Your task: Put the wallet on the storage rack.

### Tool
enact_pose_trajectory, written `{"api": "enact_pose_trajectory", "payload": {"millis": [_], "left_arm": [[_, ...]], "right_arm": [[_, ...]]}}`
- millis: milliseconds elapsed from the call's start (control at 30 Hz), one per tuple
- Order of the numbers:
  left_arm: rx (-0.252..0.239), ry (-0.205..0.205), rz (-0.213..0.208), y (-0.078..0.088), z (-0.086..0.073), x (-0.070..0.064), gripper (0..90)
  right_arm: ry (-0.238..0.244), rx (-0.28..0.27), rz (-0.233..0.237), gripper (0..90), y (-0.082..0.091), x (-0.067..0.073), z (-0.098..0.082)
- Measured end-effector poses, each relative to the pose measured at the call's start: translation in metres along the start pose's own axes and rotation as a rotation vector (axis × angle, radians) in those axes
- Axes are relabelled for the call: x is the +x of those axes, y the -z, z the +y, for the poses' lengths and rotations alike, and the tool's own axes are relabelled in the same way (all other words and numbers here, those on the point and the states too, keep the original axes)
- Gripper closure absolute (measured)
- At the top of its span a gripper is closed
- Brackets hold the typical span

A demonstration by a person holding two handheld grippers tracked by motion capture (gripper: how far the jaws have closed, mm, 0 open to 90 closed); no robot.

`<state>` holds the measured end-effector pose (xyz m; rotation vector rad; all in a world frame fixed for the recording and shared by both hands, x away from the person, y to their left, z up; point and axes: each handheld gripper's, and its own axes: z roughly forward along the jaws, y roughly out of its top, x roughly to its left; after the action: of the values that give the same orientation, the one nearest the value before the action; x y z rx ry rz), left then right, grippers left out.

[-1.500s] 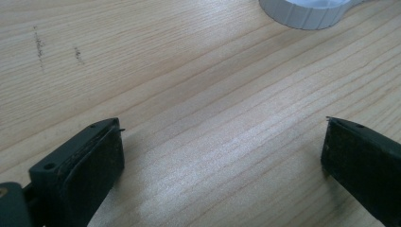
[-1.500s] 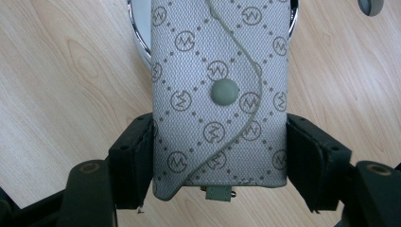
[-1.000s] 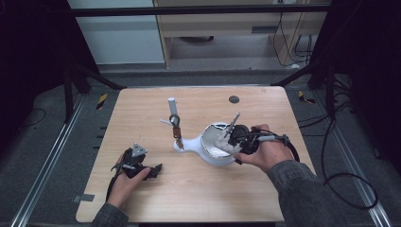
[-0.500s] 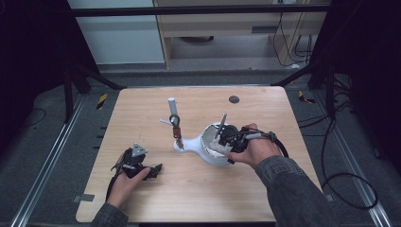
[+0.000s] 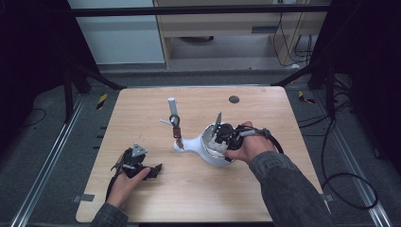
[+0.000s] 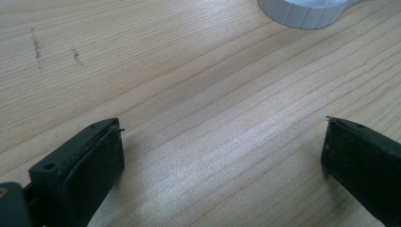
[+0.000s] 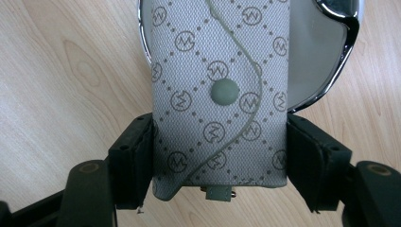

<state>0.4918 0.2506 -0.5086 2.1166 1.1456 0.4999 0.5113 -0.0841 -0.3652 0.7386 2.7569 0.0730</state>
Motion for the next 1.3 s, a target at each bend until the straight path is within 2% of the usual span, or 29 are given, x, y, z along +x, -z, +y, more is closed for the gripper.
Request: {"api": "enact_pose_trajectory", "payload": {"millis": [867, 1300], "left_arm": [[0.001, -0.003, -0.003, 0.000, 0.000, 0.000, 0.0], [0.000, -0.004, -0.004, 0.000, 0.000, 0.000, 0.0]], "right_arm": [[-0.003, 0.018, -0.002, 31.2, -0.009, -0.011, 0.008], [-0.006, 0.022, -0.009, 31.0, -0.013, -0.010, 0.013]]}}
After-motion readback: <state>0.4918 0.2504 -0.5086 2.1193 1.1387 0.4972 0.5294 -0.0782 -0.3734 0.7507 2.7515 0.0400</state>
